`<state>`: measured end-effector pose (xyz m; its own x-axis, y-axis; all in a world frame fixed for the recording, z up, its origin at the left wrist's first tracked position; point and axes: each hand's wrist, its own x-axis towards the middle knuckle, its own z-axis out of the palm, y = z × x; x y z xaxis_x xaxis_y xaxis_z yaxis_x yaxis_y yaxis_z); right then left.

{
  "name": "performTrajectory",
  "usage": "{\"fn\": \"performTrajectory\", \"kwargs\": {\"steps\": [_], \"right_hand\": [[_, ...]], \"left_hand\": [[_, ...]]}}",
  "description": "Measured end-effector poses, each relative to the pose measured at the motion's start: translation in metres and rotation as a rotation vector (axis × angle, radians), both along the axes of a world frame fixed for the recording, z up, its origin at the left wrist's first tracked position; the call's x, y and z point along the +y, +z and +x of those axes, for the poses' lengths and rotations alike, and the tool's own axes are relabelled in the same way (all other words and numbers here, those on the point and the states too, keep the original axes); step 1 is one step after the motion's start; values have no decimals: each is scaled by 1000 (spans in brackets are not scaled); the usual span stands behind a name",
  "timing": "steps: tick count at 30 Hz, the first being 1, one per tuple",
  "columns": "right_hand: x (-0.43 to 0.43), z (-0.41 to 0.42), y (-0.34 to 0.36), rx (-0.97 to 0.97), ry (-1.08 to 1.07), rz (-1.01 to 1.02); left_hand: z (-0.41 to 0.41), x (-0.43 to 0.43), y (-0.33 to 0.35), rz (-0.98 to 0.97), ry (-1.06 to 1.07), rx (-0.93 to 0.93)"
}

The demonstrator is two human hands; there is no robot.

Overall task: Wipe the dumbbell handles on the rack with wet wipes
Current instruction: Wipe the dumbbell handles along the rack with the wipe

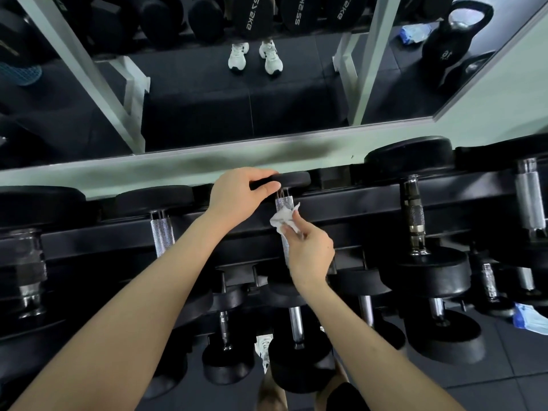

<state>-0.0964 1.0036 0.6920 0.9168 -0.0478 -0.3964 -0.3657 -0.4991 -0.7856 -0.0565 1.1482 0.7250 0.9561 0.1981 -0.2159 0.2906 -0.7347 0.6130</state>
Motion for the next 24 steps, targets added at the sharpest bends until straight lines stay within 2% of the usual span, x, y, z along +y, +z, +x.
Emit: {"fn": "performTrajectory", "kwargs": {"steps": [5,11,14,16,24], "right_hand": [[15,4,-3,8,-158,135],[30,32,3,-93,-99,18],[15,18,-2,-70,-42,107],[1,7,-6,-66,7,93],[-39,-11,-6,65,286,-150]], "left_hand": [[1,2,-2,-20,0,-7],[3,3,-2,9,-26,-21],[2,3,-3,7,-19,-20],[2,4,-1,9,-25,-13],[2,3,3,2,-37,-3]]}}
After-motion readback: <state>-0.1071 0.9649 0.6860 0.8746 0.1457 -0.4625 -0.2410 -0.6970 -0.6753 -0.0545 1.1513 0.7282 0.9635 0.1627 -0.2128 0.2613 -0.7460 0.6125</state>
